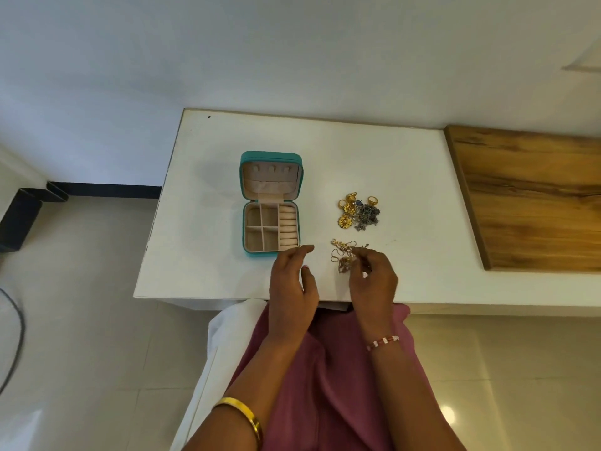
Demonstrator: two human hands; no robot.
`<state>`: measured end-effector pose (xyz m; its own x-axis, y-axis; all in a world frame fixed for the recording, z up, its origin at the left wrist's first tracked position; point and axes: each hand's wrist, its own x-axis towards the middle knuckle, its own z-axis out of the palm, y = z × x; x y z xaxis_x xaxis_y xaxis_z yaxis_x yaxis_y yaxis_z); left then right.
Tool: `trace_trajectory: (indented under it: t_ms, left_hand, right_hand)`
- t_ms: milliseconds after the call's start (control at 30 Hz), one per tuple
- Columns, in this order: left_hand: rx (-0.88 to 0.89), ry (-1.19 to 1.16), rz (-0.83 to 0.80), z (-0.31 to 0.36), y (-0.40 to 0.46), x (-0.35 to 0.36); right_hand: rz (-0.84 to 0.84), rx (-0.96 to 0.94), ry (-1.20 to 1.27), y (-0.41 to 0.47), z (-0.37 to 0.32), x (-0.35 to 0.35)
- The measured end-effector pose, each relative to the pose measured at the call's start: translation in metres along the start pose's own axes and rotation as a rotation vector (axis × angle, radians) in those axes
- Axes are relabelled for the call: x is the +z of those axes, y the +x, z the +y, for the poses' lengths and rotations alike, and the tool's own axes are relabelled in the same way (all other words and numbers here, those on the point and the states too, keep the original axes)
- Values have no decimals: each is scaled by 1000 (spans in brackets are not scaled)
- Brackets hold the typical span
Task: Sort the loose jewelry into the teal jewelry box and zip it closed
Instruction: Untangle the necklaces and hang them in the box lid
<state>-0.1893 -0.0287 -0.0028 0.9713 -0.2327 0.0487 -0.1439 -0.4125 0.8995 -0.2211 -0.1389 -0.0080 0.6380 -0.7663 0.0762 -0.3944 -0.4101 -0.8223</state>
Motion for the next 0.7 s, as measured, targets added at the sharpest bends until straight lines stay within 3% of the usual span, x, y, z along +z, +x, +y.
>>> trace_trajectory:
  t_ms: [133, 267, 433, 700]
  left_hand:
    - [-72, 52, 109, -4, 10, -4]
    - [-316, 10, 254, -13, 21, -16]
    - [-443, -120, 265, -21, 28, -21]
    - [-459, -144, 384, -44, 45, -50]
  right_hand:
    - [-219, -138, -9, -8, -14, 24]
    - [-442, -71, 63, -10, -34, 47]
    - [-453, -117, 103, -12, -46, 67]
    - [-572, -206, -141, -23, -61, 96]
